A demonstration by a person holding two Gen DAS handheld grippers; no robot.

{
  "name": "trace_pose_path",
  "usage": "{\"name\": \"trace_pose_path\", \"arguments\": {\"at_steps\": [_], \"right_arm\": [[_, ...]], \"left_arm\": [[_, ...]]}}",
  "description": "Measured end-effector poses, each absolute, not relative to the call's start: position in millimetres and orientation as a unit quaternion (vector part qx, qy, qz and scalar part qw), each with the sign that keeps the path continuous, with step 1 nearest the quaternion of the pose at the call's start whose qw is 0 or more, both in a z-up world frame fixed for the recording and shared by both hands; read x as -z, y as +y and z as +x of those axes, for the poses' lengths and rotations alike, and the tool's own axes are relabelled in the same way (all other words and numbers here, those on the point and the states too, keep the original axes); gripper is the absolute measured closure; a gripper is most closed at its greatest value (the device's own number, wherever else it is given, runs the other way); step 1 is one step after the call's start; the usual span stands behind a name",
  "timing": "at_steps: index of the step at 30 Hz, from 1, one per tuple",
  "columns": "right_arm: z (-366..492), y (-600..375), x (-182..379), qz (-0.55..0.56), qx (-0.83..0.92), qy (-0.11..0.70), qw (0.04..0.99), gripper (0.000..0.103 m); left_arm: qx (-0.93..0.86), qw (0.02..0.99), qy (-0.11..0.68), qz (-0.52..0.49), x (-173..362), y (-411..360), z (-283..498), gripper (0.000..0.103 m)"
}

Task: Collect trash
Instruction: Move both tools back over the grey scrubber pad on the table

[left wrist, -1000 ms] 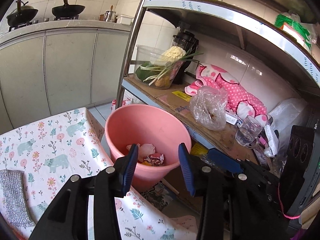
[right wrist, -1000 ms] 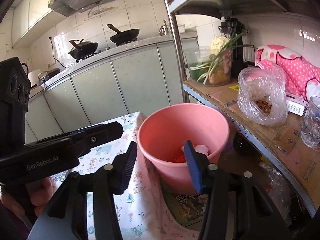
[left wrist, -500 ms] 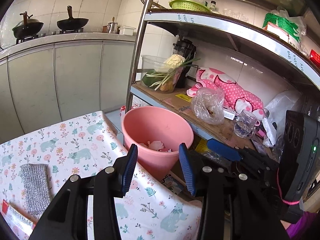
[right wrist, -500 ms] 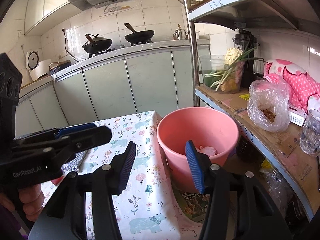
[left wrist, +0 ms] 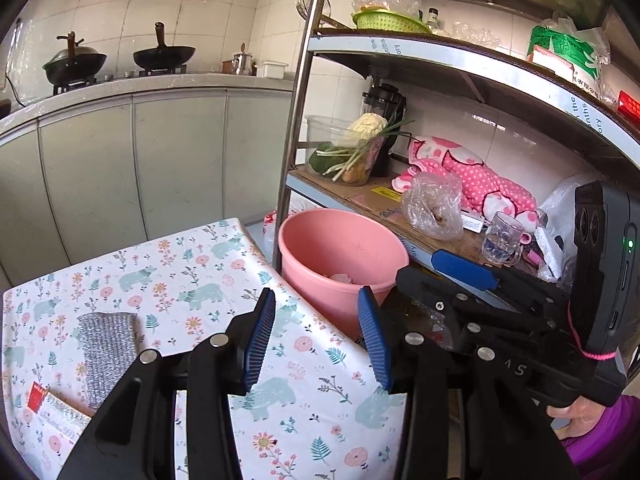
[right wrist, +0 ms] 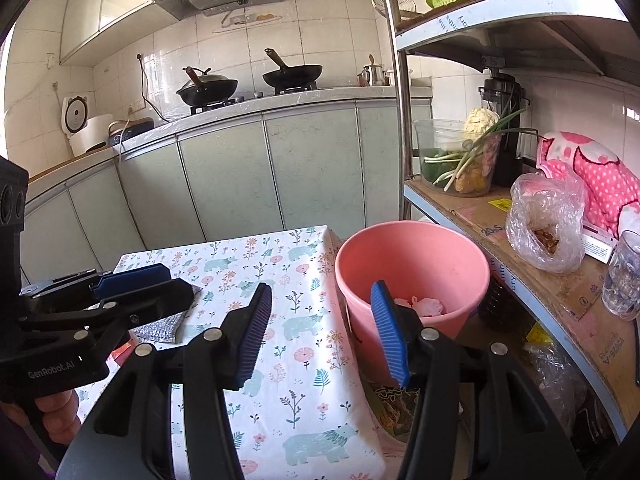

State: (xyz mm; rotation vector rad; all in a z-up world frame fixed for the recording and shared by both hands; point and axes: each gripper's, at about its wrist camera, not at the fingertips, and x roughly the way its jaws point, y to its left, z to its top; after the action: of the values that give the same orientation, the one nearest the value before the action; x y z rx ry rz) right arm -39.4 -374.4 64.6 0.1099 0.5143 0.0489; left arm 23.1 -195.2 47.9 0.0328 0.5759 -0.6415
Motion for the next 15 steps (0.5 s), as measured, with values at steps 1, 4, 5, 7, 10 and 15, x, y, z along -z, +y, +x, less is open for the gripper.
{"name": "trace_pose_path", "arguments": {"at_steps": [1,4,5,7,10,15], "right_arm": [[-40.0,-372.7,-64.7,0.054,-0.026,0.253,0.966,0.05],[-41.7,-367.9,-65.2,0.052,-0.03,0.251,0.966,0.05],[-41.8,-365.7,-65.4,0.051,-0.032,0.251,0.966,0.05],[-42.1,-361.6,-65.3,0.048,-0.036,0.252,0.966,0.05],[-42.1,-354.9,-64.6,0.045,-0.043,0.256,0.965,0.05],[-40.8,-342.0,-62.8,0.038,-0.059,0.261,0.963,0.05]], "left_arm": [[0.305,0.912,0.274,0.016,-48.1,-191.8,20.9,0.061],[0.291,0.921,0.26,0.016,-49.5,-182.8,14.9,0.061],[0.285,0.923,0.256,0.018,-49.7,-179.6,12.9,0.061],[0.276,0.928,0.251,0.018,-49.5,-173.4,9.6,0.061],[0.263,0.932,0.249,0.01,-48.9,-162.2,7.5,0.061],[0.237,0.937,0.256,-0.003,-44.2,-142.4,7.8,0.061]]}}
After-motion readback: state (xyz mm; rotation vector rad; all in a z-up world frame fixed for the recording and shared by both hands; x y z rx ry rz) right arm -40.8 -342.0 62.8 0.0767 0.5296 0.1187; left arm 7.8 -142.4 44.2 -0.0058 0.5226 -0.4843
